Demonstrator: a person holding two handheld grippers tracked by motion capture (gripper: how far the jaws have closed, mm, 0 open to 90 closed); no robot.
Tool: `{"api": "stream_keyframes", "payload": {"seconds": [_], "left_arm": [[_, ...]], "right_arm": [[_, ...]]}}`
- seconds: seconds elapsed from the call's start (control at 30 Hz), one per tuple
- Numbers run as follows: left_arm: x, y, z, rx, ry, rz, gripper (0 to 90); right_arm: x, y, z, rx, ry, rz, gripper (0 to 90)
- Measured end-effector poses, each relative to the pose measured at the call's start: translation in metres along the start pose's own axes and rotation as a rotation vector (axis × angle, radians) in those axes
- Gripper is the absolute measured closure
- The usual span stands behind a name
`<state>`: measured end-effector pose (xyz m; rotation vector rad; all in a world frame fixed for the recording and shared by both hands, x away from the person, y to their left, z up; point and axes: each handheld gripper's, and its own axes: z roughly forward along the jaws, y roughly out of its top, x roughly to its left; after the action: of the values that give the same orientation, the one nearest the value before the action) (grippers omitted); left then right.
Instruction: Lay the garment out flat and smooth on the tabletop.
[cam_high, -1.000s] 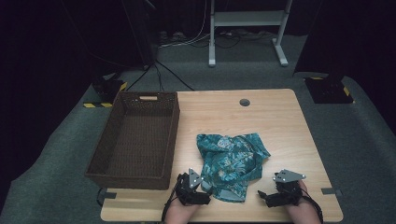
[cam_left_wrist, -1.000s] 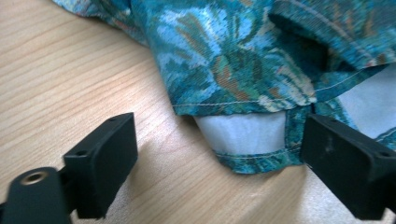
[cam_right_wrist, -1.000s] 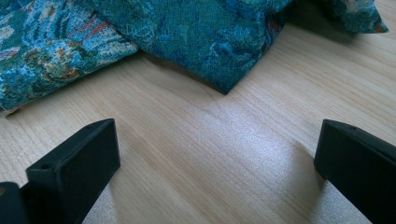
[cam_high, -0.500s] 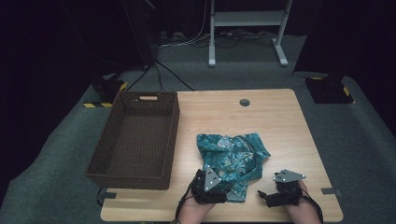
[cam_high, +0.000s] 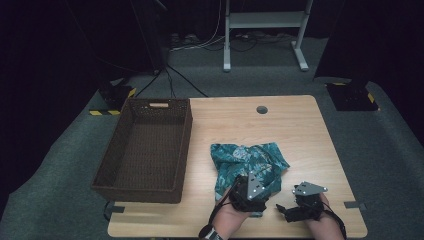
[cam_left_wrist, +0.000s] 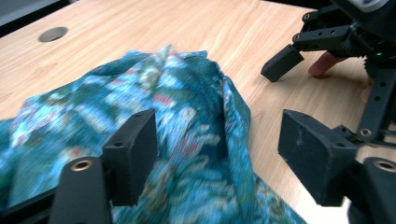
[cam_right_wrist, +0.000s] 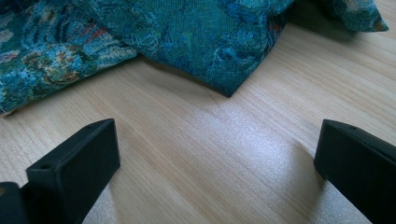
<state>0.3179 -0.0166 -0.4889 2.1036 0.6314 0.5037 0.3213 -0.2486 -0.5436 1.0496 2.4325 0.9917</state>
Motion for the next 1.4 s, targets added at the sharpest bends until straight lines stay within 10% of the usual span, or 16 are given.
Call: {"api": "stream_keyframes", "payload": {"seconds": [0.3, 0.47, 0.8, 1.03, 1.17, 1.4], "left_arm": [[-0.003, -0.001, 0.029, 0.139, 0.021, 0.073, 61.6], [0.005, -0.001, 0.031, 0.156, -0.001, 0.044, 83.9], [0.033, 0.027, -0.011, -0.025, 0.014, -0.052, 89.2], [0.068, 0.047, -0.065, -0.157, 0.134, -0.101, 89.2], [0.09, 0.027, -0.085, -0.132, 0.222, -0.152, 89.0], [0.095, -0.03, -0.07, 0.041, 0.245, -0.174, 88.9]], "right_arm": [[0.0, -0.001, 0.0, -0.001, 0.0, 0.001, 0.2], [0.0, -0.001, 0.0, -0.001, 0.0, 0.001, 0.2], [0.0, -0.001, 0.0, -0.002, 0.001, 0.0, 0.2], [0.0, -0.001, 0.0, -0.001, 0.001, 0.0, 0.2], [0.0, -0.001, -0.001, -0.001, -0.001, 0.003, 0.1], [0.0, -0.001, -0.001, -0.001, -0.001, 0.003, 0.2]]}}
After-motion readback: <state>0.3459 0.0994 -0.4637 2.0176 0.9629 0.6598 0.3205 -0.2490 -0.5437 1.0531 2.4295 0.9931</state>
